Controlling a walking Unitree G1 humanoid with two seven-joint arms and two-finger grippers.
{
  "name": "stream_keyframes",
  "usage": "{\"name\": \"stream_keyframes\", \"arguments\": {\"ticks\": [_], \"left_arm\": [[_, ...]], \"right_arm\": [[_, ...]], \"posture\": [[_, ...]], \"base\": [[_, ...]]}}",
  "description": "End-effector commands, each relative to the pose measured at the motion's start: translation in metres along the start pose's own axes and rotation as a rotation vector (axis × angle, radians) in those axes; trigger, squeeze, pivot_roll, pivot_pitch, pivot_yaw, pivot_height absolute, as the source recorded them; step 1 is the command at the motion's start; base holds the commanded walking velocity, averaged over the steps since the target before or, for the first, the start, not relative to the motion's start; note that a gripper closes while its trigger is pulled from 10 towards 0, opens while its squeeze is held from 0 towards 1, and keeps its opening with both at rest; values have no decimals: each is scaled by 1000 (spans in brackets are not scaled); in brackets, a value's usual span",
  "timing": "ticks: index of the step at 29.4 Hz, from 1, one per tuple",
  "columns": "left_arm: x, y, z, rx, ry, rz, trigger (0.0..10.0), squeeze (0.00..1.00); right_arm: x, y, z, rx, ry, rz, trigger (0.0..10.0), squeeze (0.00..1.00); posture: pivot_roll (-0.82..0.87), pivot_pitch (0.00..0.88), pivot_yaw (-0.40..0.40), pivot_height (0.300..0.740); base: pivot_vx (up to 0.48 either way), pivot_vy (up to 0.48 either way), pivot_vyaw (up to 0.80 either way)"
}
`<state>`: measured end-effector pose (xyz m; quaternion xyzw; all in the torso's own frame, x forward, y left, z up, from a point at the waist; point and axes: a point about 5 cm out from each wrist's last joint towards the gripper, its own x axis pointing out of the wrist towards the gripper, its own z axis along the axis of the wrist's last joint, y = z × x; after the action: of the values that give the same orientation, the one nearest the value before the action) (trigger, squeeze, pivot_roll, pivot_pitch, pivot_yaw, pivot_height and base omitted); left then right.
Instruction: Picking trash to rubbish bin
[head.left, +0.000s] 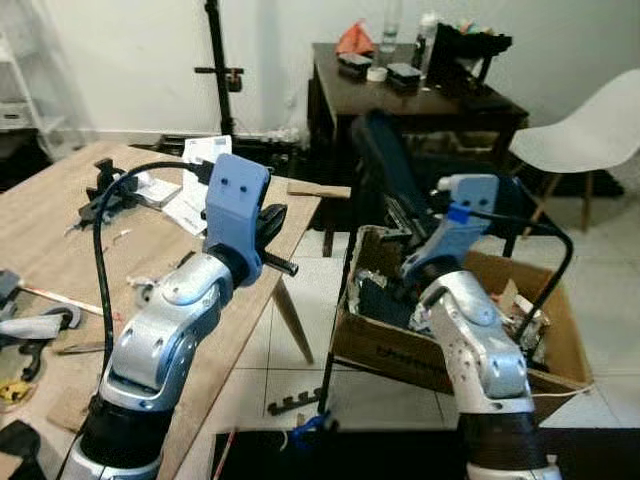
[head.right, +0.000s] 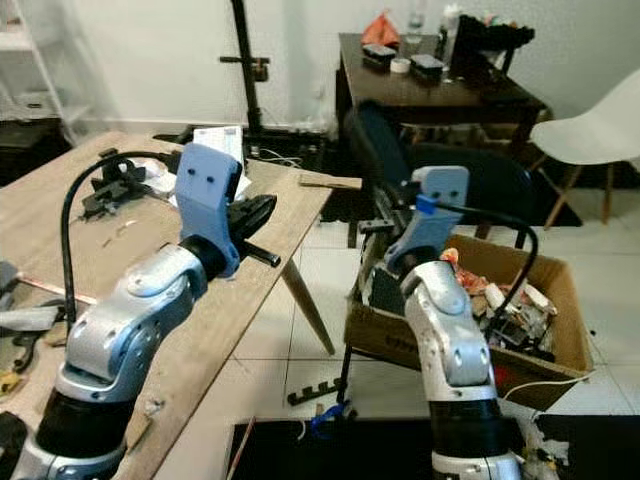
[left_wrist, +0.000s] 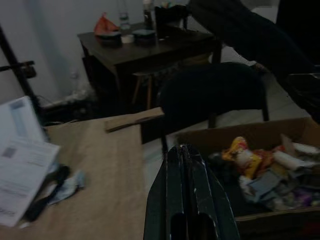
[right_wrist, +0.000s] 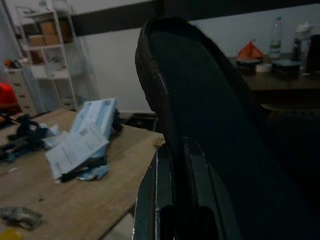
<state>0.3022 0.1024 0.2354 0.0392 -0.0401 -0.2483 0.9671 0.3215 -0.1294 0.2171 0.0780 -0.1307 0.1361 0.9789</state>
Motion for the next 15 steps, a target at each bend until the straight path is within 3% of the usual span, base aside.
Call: {"name": "stream_keyframes", "arguments": {"ticks": [1,15], "left_arm": [[-1,-1,-5,14,35,-5,10000,0],[-5,2,-7,35,56,-17,10000,0]], "right_arm": [[0,1,8,1,-27,1,10000,0],[-2,1,6,15,-13,-16,10000,0]], "posture": [[167,85,-38,740],[175,116,-20,740]], "base": [[0,0,-800],[0,0,-800]]}}
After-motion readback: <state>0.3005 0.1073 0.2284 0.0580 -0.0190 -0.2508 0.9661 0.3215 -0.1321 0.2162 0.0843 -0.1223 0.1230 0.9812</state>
